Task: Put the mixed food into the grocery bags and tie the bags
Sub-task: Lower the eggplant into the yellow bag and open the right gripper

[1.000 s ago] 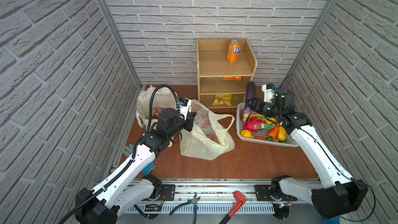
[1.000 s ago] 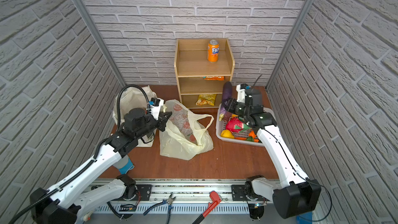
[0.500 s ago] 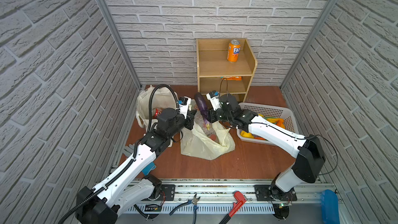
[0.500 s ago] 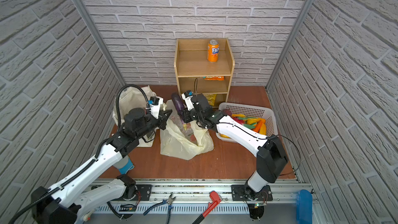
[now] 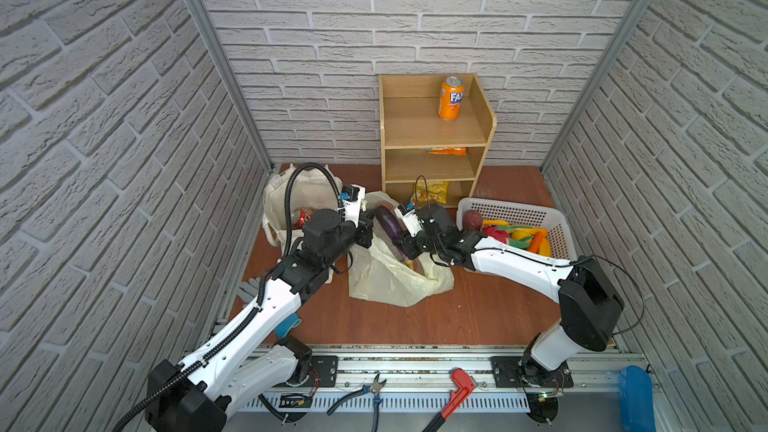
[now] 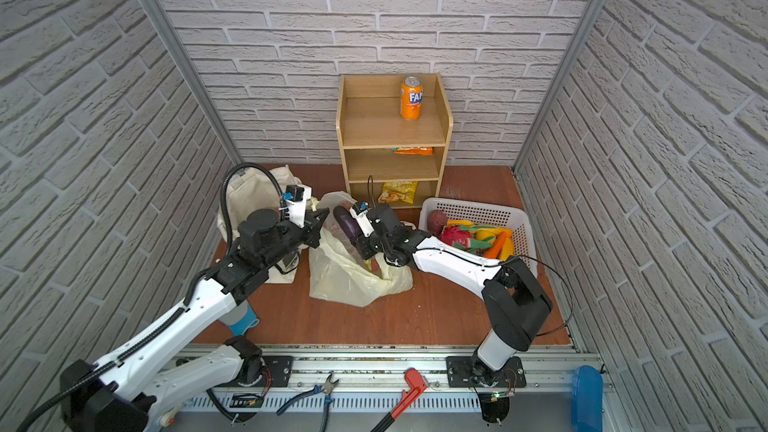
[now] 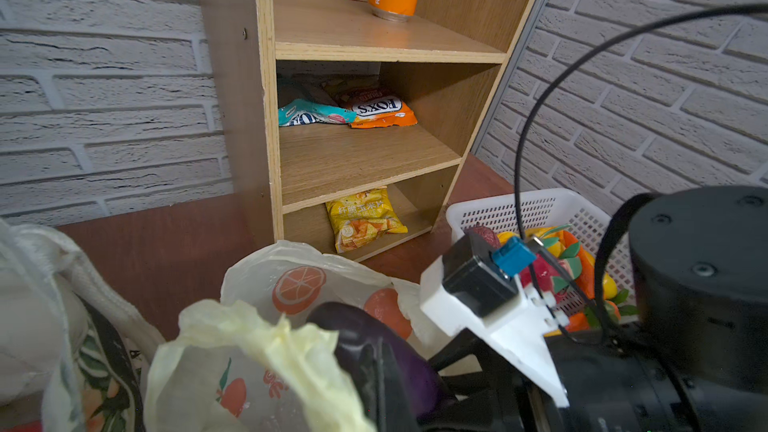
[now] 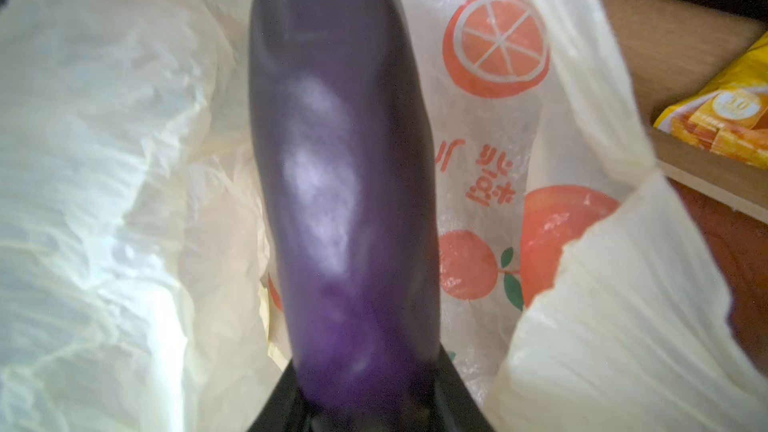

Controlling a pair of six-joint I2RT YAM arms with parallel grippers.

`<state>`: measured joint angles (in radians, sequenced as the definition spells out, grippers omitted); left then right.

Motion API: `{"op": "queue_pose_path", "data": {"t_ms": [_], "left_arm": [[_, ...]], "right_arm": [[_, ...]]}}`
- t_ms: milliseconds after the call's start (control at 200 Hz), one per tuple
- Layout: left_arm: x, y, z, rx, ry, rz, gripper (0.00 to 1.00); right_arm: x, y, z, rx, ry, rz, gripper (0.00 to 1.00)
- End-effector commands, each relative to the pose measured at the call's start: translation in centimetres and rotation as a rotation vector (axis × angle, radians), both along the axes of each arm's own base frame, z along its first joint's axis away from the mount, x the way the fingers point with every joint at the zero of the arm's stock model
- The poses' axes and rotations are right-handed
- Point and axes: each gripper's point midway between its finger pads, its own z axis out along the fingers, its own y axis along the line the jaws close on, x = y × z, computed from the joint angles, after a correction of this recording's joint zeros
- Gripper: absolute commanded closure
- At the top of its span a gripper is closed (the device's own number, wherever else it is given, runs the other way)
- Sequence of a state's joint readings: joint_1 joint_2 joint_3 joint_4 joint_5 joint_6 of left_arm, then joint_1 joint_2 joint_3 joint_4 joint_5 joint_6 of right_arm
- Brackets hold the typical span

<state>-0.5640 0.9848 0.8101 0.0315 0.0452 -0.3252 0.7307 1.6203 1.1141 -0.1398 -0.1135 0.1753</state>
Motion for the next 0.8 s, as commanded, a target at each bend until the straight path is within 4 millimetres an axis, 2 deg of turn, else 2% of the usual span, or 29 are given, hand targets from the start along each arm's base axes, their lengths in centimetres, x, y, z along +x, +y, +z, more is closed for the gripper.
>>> {"op": "queue_pose_path", "data": {"t_ms": [0,175,300,485,540,655,795], "left_arm": [[0.7,0.0,1.4,-0.014,-0.06,0.011,1.0],[0.8,-0.3,1.7,-0.009,-0.066,-0.002,1.0],[0.8,-0.3,1.7,-0.006,-0.07,-0.003,1.0],[0.6,-0.3,1.9,-0.002,-0.074,-0.007,1.0],[0.6,-0.3,1.8,0.001,-0.072,-0.01,1.0],[0.5,-0.3,1.7,0.005,-0.072,-0.014,1.0],[0.3,-0.2,1.6,0.007,-0.071,-0.013,1.0]], "right_arm": [[-1.5,0.5,1.4,-0.009,-0.033,0.099,0.93],[-1.9,0.3,-1.5,-0.097,0.042,0.117,0.91],[-1.7,0.0,-3.0,-0.149,0.087,0.109,0.84],[-1.7,-0.5,-4.8,-0.208,0.139,0.088,0.56],[-1.5,-0.8,-4.9,-0.218,0.14,0.069,0.49],[-1.1,-1.5,-4.7,-0.234,0.131,0.032,0.42],[-0.4,-2.2,-2.8,-0.21,0.117,-0.016,0.37]]}}
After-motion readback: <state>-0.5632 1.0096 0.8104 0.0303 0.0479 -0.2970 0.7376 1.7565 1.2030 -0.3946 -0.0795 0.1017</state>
